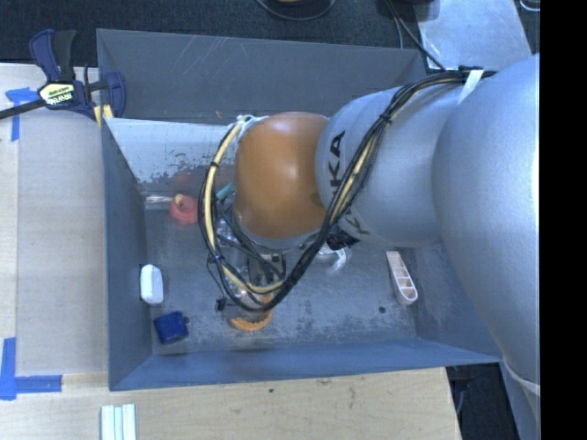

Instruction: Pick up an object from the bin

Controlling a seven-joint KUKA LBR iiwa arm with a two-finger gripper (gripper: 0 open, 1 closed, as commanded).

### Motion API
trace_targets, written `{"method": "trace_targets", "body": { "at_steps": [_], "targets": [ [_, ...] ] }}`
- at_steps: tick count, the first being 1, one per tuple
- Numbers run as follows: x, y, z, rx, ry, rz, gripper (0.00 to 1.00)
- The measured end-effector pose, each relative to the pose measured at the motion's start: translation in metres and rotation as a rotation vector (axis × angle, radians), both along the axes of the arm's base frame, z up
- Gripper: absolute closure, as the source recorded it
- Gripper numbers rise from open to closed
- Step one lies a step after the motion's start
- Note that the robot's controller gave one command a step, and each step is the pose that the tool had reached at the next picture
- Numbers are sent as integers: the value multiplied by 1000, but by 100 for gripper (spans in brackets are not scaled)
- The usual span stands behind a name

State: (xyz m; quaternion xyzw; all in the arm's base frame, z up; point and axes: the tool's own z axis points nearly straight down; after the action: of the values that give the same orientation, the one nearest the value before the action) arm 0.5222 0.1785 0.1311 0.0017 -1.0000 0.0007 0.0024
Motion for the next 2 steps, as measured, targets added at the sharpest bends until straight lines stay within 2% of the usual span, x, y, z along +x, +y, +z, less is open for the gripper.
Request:
{"method": "trace_targets", "body": {
  "at_steps": [1,2],
  "targets": [
    [2,-1,5,2,-7,-3,0],
    [-9,-85,3,-5,0,-12,0]
  ]
}}
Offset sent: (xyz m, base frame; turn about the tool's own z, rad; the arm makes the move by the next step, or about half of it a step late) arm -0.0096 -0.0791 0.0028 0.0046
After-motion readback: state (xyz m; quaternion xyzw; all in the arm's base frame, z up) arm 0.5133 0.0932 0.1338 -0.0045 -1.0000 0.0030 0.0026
